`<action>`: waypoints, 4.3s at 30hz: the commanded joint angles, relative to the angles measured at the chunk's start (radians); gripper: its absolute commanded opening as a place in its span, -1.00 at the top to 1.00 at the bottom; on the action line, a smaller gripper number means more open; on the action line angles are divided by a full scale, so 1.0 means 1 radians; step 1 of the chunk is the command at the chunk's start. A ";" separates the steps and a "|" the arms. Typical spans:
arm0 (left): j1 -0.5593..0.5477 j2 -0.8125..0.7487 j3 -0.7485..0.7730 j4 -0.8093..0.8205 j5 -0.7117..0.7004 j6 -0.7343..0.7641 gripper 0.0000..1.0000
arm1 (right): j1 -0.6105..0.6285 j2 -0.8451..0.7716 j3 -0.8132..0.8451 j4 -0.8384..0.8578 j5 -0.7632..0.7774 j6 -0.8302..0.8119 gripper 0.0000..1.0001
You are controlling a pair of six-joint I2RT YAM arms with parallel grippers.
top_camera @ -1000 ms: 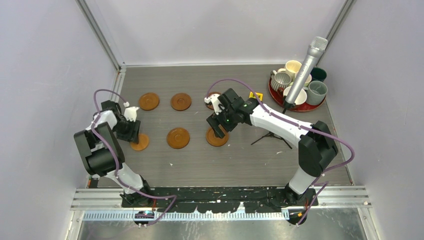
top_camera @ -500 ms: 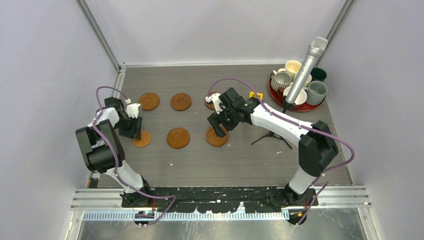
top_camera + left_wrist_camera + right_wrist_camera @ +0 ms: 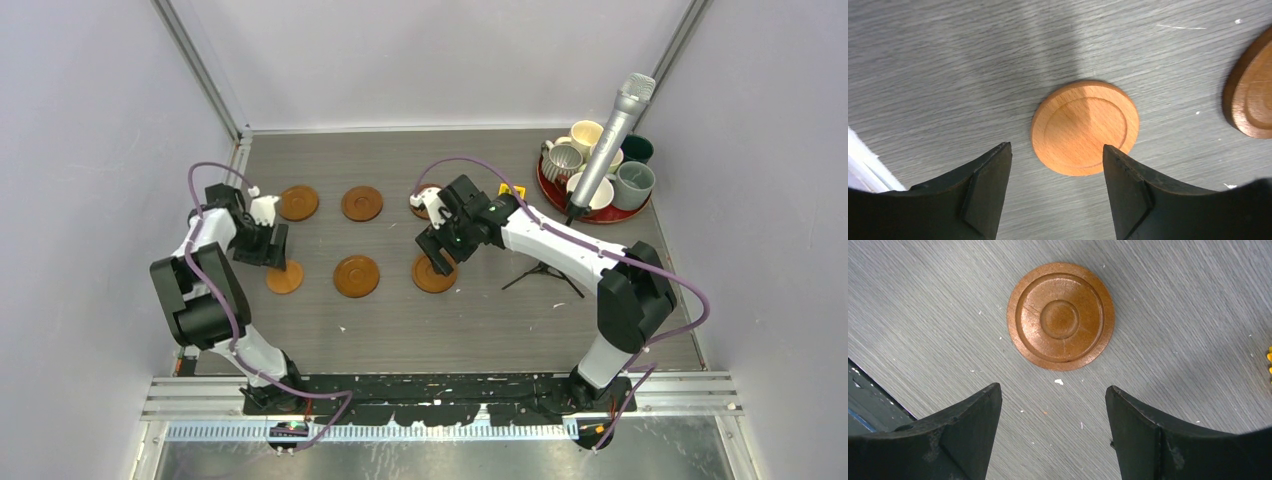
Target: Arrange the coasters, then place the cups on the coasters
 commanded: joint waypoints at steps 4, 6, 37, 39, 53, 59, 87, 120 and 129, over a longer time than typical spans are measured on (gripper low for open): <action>-0.002 -0.126 0.112 -0.130 0.088 -0.011 -0.52 | -0.004 -0.068 0.066 -0.177 0.007 -0.172 -0.61; -0.003 -0.148 0.129 -0.157 0.105 -0.019 -0.55 | -0.007 -0.083 0.060 -0.238 0.028 -0.222 -0.61; -0.082 -0.310 0.138 -0.171 0.214 -0.129 -0.55 | -0.227 0.060 -0.040 -0.408 0.294 -0.597 -0.38; -0.085 -0.311 0.141 -0.171 0.215 -0.133 -0.55 | -0.237 0.067 -0.048 -0.402 0.297 -0.606 -0.35; -0.109 -0.307 0.161 -0.166 0.218 -0.143 -0.54 | -0.309 0.056 -0.115 -0.384 0.308 -0.666 -0.09; -0.126 -0.302 0.172 -0.163 0.214 -0.146 -0.54 | -0.337 0.021 -0.159 -0.385 0.309 -0.706 0.00; -0.233 -0.266 0.212 -0.145 0.181 -0.180 -0.53 | -0.602 -0.225 -0.452 -0.412 0.327 -0.948 0.09; -0.300 -0.215 0.233 -0.109 0.166 -0.211 -0.55 | -0.833 -0.233 -0.242 -0.585 0.177 -0.943 -0.53; -0.304 -0.219 0.235 -0.098 0.174 -0.225 -0.55 | -0.624 -0.194 -0.063 -0.491 0.081 -0.458 -0.62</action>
